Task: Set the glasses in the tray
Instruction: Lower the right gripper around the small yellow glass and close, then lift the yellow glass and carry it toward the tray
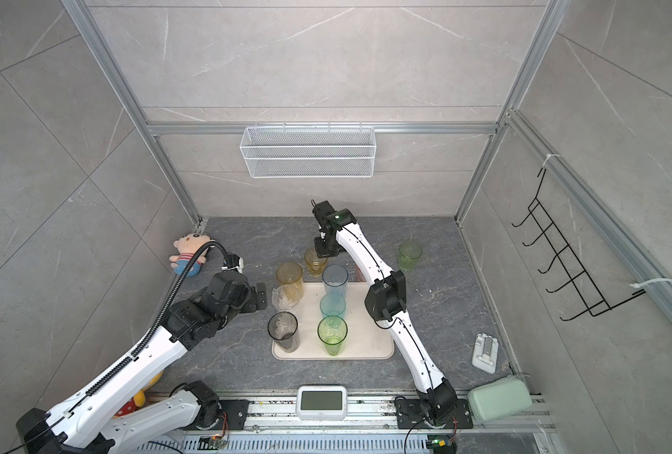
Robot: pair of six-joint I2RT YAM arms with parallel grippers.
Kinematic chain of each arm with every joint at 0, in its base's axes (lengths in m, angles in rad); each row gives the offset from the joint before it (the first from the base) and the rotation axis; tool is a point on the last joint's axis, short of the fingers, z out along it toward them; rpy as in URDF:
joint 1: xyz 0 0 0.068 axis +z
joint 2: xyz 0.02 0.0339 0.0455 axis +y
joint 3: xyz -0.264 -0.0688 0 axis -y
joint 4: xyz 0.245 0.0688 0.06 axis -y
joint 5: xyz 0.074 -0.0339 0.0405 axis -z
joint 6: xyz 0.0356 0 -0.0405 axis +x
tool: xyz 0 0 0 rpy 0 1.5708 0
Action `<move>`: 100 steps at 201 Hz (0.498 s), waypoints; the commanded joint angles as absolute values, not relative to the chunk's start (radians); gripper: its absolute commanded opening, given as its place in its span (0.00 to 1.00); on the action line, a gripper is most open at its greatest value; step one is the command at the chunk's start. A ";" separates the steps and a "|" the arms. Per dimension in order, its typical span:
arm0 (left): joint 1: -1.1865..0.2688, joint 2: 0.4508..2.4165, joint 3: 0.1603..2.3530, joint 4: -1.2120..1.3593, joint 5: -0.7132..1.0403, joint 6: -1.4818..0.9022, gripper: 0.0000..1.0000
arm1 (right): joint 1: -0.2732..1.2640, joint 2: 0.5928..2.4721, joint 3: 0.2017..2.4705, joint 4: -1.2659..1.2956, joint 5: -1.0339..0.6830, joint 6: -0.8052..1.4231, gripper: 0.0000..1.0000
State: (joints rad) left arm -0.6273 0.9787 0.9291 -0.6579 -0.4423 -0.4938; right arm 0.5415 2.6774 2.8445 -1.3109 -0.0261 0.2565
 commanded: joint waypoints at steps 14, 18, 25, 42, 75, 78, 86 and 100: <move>-0.622 0.974 0.962 -0.640 -0.449 -0.492 1.00 | 0.539 2.619 2.862 -1.349 0.002 0.243 0.00; -0.622 0.976 0.961 -0.640 -0.448 -0.493 1.00 | 0.539 2.611 2.860 -1.350 0.006 0.242 0.00; -0.621 0.974 0.961 -0.638 -0.447 -0.495 1.00 | 0.537 2.598 2.857 -1.354 0.015 0.239 0.00; -0.622 0.973 0.959 -0.633 -0.441 -0.501 1.00 | 0.537 2.574 2.856 -1.369 0.042 0.235 0.00; -0.622 0.969 0.953 -0.623 -0.427 -0.513 1.00 | 0.525 2.507 2.858 -1.406 0.066 0.232 0.00; -0.623 0.968 0.954 -0.623 -0.425 -0.514 1.00 | 0.525 2.502 2.858 -1.409 0.067 0.232 0.00; -0.622 0.967 0.954 -0.620 -0.422 -0.514 1.00 | 0.521 2.488 2.859 -1.418 0.069 0.231 0.00; -0.622 0.964 0.953 -0.617 -0.417 -0.515 1.00 | 0.519 2.463 2.859 -1.434 0.081 0.227 0.00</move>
